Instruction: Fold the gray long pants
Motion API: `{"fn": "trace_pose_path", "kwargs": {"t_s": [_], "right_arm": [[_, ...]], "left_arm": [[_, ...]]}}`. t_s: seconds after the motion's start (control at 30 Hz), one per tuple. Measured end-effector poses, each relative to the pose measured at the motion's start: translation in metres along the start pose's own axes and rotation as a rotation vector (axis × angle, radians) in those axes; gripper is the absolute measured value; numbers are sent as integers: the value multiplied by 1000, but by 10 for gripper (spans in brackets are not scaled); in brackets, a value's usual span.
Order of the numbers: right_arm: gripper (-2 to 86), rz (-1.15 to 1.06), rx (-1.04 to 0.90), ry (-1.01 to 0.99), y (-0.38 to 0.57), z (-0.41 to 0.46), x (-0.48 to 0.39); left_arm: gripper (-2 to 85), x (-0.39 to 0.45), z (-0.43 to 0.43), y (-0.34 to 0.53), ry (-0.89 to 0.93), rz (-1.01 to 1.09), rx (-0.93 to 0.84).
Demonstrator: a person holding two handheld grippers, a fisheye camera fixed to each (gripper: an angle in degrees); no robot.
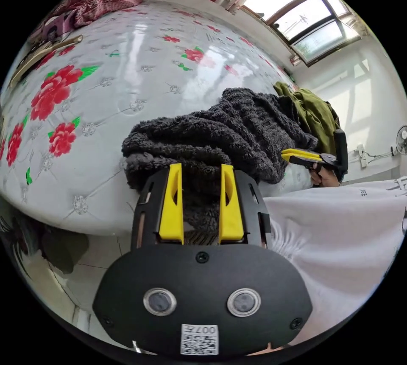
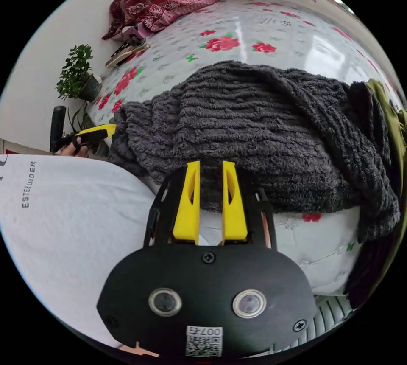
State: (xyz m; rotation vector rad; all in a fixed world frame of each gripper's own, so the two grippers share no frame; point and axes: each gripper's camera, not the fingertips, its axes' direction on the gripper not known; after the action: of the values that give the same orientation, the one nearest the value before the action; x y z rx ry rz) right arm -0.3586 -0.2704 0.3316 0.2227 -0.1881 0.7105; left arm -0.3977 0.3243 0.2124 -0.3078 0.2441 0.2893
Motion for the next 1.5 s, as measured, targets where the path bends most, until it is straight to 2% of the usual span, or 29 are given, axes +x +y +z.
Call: {"fn": "trace_pose_path", "kwargs": {"t_s": [0.07, 0.13, 0.17, 0.33, 0.43, 0.5, 0.53, 0.6, 0.67, 0.77, 0.83, 0.93, 1.03, 1.13, 1.2, 1.33, 1.43, 1.5], "right_arm": [[93, 2, -128, -14, -1, 45, 2], [92, 85, -3, 52, 7, 53, 4], [92, 135, -12, 39, 6, 63, 9], [92, 78, -65, -37, -7, 61, 14], [94, 173, 124, -118, 5, 30, 32], [97, 308, 344, -146, 29, -6, 64], [98, 341, 383, -114, 35, -15, 74], [103, 483, 467, 92, 62, -52, 120], [109, 582, 477, 220, 83, -72, 159], [116, 689, 418, 371, 116, -89, 218], [119, 732, 366, 444, 133, -91, 248], [122, 837, 267, 479, 160, -90, 301], [119, 907, 196, 467, 176, -90, 352], [93, 915, 164, 391, 177, -93, 391], [71, 881, 136, 257, 163, -101, 415], [55, 778, 216, 193, 124, -150, 428], [47, 632, 428, 175, 82, -233, 418], [45, 504, 658, 115, 60, -318, 397]], "left_arm": [[64, -4, 22, -23, 2, -34, -11], [30, -10, 28, -42, 15, -44, -38], [25, -13, 28, -47, 21, -46, -36], [1, -46, -51, -58, -79, -95, 165], [-5, -82, -126, -42, -156, -200, 320], [-7, -101, -167, -27, -191, -276, 427], [-8, -108, -196, -15, -327, -347, 516], [-7, -117, -235, 2, -436, -420, 625], [-2, -125, -255, 12, -349, -431, 706], [32, -120, -223, -1, -183, -366, 583], [108, -92, -157, -15, -60, -290, 398], [144, -47, -72, -31, 5, -243, 183], [131, -20, -11, -55, -79, -225, 19], [62, -18, 23, -88, -209, -258, -144], [33, -20, 27, -111, -184, -243, -166], [4, -18, -15, -182, -88, -185, 4], [-3, -1, -86, -246, -82, -110, 180], [-4, 18, -138, -272, -86, -38, 307]]}}
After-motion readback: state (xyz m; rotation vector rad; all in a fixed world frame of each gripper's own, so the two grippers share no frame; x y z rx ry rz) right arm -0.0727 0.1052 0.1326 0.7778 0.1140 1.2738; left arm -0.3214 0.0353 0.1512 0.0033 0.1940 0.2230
